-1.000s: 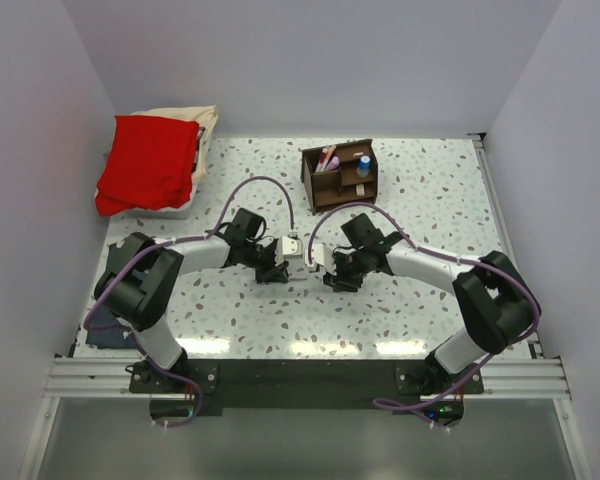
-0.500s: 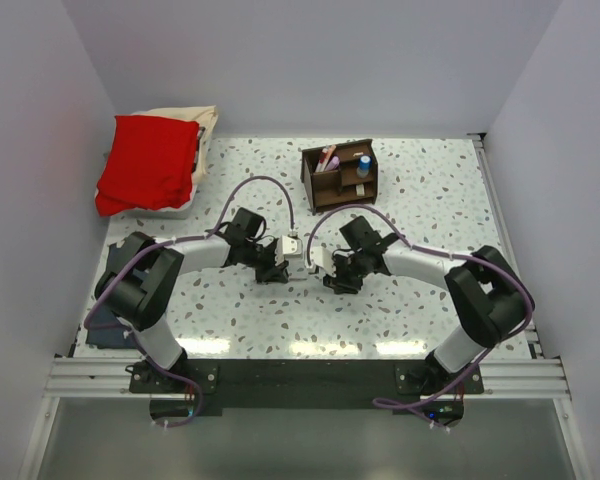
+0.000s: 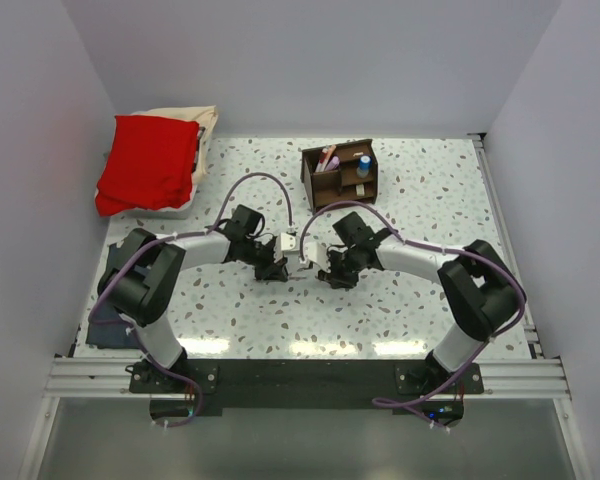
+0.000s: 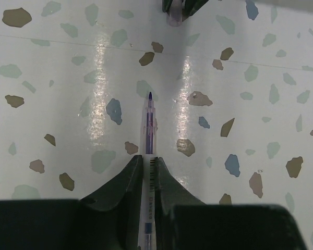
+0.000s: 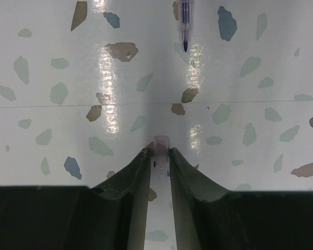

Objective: Sort the stationery into containers
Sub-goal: Move the pen to the center of the board.

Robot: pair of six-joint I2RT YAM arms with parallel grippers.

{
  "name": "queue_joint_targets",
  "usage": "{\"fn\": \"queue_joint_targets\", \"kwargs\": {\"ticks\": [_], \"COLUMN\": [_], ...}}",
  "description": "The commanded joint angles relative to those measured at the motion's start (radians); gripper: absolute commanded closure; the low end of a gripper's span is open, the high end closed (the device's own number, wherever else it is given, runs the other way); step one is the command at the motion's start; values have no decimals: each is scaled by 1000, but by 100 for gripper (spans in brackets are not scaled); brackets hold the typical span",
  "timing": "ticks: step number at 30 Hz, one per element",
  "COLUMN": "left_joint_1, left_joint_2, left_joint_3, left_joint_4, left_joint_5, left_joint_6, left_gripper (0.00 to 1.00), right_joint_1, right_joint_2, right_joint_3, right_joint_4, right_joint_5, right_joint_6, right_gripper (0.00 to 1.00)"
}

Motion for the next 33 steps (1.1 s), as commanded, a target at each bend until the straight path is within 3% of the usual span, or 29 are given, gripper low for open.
{"fn": "queue_joint_targets", "kwargs": {"ticks": [1, 13, 33], "left_joint_1": [7, 8, 8], "left_joint_2": [55, 52, 54], "left_joint_3": [-11, -11, -9], "left_joint_4": [-100, -97, -102], "left_joint_5": [-92, -92, -89], "left_joint_6": [42, 40, 46], "left_gripper": [90, 89, 89], "right_joint_1": [29, 28, 11], "right_joint_2": [60, 92, 34], "right_joint_3": [3, -17, -94], "right_joint_4": [-21, -44, -70], "right_joint_5": [60, 109, 61], "right_joint_6": [-1, 25, -3], "right_gripper": [72, 68, 71]}}
